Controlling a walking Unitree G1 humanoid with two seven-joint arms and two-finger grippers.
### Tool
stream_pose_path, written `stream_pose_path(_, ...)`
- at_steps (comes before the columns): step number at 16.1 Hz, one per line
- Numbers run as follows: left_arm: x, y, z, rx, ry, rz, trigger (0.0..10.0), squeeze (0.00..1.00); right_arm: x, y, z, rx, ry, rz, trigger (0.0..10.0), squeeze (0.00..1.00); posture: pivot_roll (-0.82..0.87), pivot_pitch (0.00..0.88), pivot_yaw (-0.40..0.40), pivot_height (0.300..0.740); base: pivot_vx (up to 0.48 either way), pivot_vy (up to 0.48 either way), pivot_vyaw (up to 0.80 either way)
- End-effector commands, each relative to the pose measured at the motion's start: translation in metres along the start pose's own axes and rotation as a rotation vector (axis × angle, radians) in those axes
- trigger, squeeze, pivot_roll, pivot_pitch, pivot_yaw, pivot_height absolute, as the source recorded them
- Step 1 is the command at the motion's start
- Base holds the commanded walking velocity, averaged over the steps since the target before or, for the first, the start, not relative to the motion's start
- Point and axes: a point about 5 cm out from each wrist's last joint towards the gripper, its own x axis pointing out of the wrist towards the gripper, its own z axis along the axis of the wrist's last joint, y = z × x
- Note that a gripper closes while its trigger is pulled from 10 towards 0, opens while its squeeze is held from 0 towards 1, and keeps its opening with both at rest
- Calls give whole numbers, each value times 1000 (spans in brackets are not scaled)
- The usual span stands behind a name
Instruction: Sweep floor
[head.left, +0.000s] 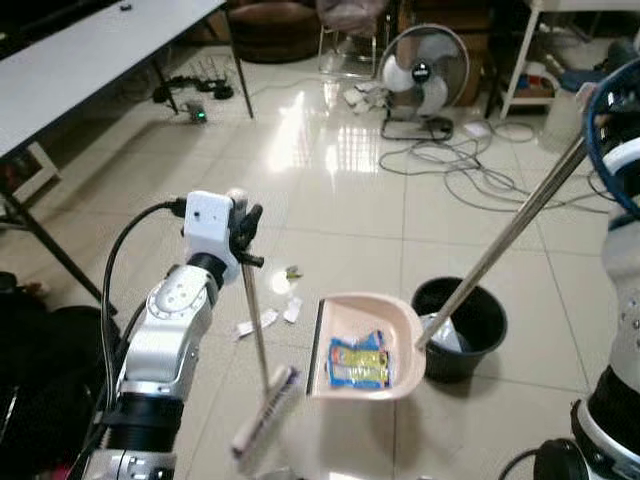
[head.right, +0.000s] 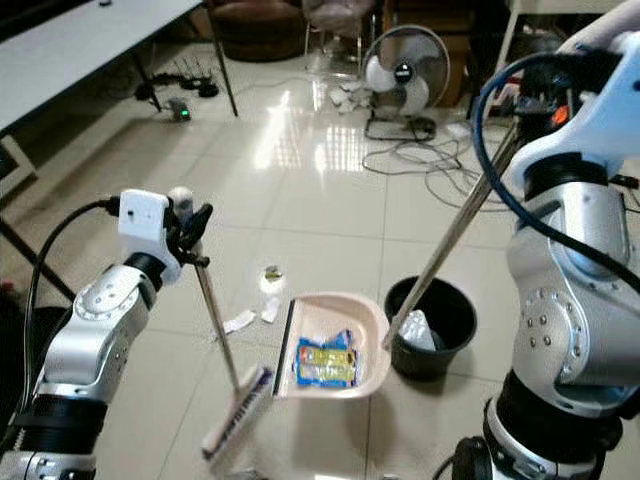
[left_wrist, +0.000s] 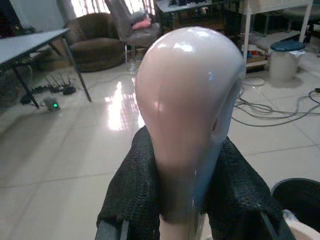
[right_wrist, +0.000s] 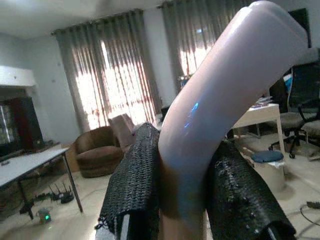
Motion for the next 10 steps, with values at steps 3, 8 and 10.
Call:
stream_pose_path(3,-2,-1,8,30,-57,-7,10000,0,-2,-2,4,-100,-24,6,10000,0,-84,44,92,740,0,0,-613)
stream_pose_path(8,-1,-2,10,45,-83,-12,10000,0,1,-1,7,-107,-33,6,10000,0,-92,33,76,740,218,0,-800)
stream_pose_path(10,0,-8,11,31,-96,-12,10000,0,3,-2,10,-102,-47,18,10000,0,-93,28,71,740,351,0,0)
